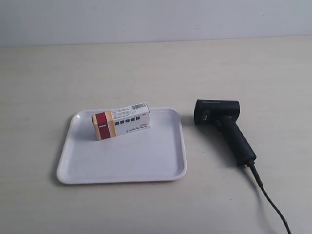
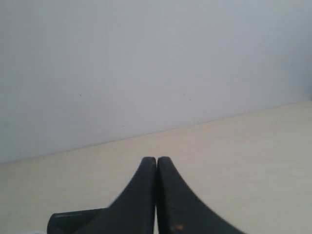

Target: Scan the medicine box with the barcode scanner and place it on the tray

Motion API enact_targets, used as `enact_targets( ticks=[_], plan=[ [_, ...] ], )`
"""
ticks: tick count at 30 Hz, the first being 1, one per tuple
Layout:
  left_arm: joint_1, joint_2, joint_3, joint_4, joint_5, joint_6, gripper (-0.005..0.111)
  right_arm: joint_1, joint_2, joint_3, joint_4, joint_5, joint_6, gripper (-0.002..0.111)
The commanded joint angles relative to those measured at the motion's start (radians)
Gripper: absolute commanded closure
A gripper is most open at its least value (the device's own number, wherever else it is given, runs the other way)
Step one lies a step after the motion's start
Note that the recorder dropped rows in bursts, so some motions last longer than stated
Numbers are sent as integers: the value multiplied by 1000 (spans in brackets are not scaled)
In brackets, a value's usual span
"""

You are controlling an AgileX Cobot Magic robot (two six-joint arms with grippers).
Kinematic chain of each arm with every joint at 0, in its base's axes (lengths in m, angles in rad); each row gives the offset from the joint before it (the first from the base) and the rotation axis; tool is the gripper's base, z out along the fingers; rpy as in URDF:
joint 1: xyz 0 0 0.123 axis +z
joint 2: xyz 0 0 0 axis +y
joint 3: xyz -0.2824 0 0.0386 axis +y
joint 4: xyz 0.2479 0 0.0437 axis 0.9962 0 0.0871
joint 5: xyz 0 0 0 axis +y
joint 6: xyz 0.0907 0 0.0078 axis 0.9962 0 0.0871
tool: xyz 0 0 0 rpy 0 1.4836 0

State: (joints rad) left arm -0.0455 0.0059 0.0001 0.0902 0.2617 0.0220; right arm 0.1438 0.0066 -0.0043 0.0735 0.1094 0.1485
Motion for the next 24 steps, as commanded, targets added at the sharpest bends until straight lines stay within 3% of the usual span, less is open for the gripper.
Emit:
enact_targets(
  ticks=[1,24],
  plan=[
    [3,-6,0,-1,-2,-5,102,-12,-7,4,-6,40,-38,108],
    [3,-6,0,-1,-2,-5,102,-12,-7,4,1,42,-34,108]
  ],
)
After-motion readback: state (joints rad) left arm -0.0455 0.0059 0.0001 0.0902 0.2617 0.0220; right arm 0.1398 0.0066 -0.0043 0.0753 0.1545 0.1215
